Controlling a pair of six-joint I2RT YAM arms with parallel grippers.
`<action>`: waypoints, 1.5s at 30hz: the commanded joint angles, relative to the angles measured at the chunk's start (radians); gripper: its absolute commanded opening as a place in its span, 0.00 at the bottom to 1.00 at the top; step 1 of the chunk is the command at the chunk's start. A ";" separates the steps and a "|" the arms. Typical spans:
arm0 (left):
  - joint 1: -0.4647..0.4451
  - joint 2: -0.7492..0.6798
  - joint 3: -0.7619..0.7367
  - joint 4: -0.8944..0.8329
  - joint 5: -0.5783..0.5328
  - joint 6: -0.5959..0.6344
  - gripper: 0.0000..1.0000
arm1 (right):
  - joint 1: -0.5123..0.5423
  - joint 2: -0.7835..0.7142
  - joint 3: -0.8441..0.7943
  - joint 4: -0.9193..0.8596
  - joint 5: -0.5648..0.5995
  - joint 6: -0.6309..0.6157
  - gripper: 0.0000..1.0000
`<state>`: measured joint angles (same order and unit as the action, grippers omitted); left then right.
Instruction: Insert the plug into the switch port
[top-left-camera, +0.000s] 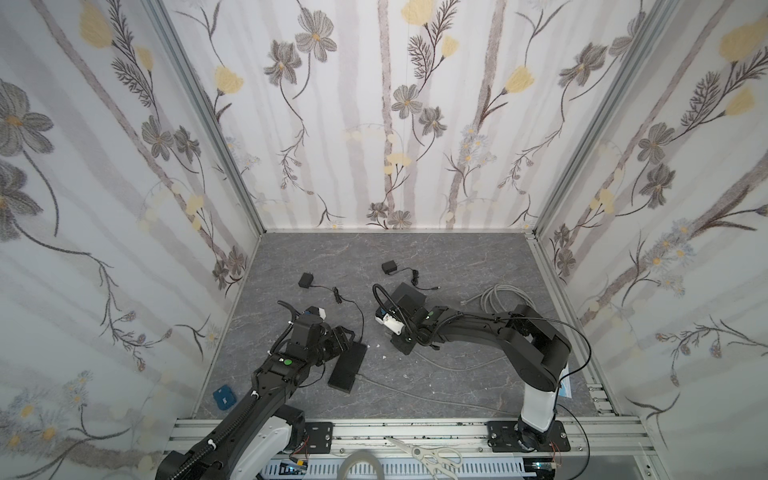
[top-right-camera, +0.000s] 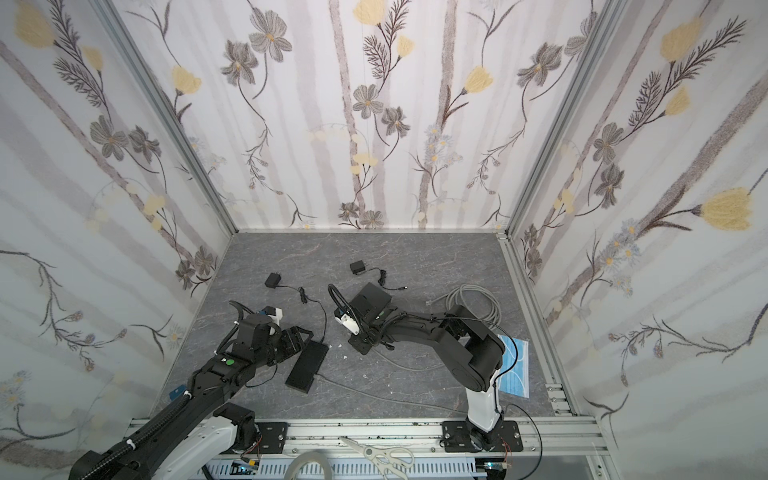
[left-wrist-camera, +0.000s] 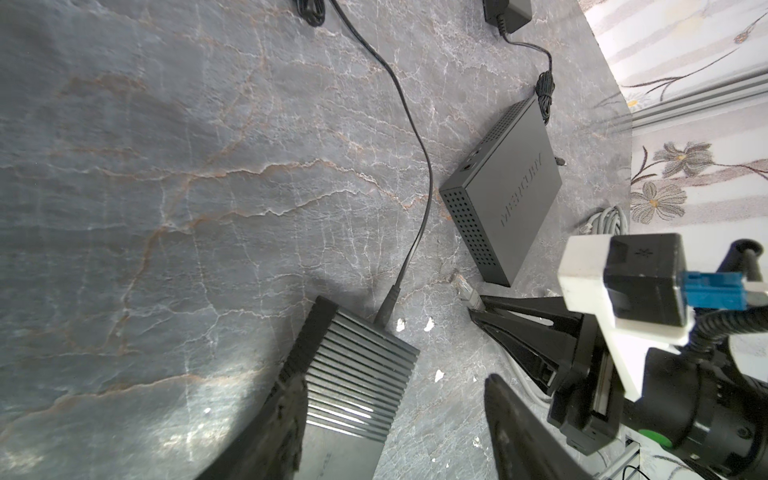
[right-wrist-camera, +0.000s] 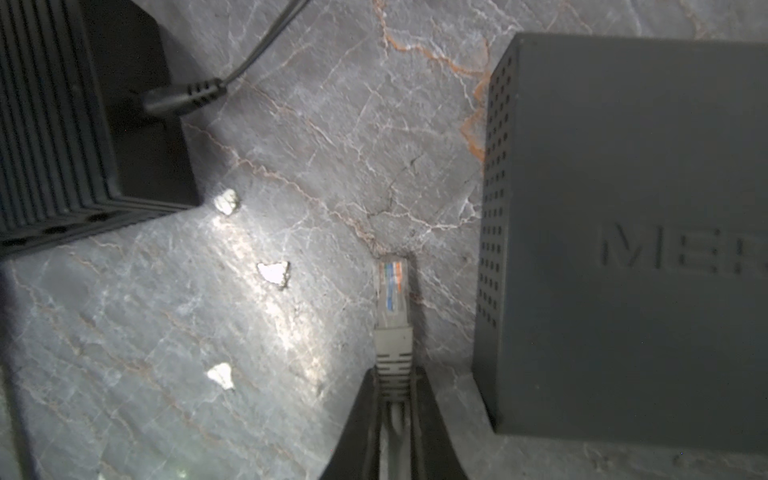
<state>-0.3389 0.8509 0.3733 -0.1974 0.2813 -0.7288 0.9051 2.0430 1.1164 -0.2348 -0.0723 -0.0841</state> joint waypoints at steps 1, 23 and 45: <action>0.000 0.006 -0.008 0.016 -0.005 0.006 0.69 | 0.009 -0.022 -0.021 -0.020 -0.016 -0.014 0.08; 0.001 0.176 -0.038 0.131 -0.011 0.023 0.68 | 0.204 -0.125 -0.105 0.127 -0.053 0.052 0.00; -0.001 0.206 -0.057 0.165 -0.001 0.013 0.61 | 0.229 -0.032 -0.011 0.087 -0.030 0.064 0.00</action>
<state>-0.3389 1.0534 0.3210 -0.0601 0.2752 -0.7143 1.1324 2.0037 1.0885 -0.1684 -0.1162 -0.0269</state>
